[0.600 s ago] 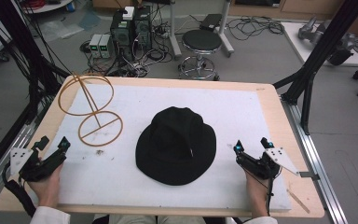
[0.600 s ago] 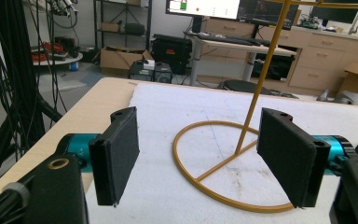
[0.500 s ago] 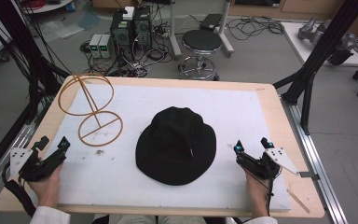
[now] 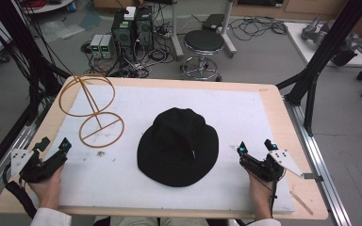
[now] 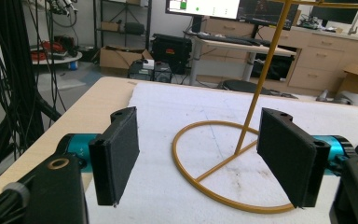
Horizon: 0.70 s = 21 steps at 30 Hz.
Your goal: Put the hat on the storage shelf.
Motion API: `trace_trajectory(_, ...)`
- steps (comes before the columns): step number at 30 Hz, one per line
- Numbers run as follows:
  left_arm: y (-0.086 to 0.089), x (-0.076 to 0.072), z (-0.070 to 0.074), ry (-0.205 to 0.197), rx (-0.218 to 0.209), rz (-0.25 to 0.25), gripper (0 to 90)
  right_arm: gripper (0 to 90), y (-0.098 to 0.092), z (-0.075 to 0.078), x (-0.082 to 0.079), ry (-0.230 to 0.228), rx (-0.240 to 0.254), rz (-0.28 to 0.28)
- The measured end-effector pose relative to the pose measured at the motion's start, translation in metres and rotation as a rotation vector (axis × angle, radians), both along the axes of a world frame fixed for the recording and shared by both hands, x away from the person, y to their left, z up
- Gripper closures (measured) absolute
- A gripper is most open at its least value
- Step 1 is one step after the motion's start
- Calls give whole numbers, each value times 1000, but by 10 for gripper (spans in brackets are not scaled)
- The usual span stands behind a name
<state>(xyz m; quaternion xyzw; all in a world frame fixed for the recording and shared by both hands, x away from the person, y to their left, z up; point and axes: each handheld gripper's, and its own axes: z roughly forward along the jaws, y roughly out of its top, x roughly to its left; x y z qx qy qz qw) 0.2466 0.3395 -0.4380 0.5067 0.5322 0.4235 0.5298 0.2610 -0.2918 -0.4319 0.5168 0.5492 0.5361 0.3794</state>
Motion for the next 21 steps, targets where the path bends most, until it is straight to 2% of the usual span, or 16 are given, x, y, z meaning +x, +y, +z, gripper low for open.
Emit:
trace_trajectory(9,-1,0,0,-2,-2,-2,297,53,-1,0,1,17,19,19)
trace_trajectory(17,0,1,0,1,-1,-4,297,53,1,12,3,24,49,80)
trace_trajectory(21,0,2,0,1,-1,-5,297,53,5,18,5,32,33,109)
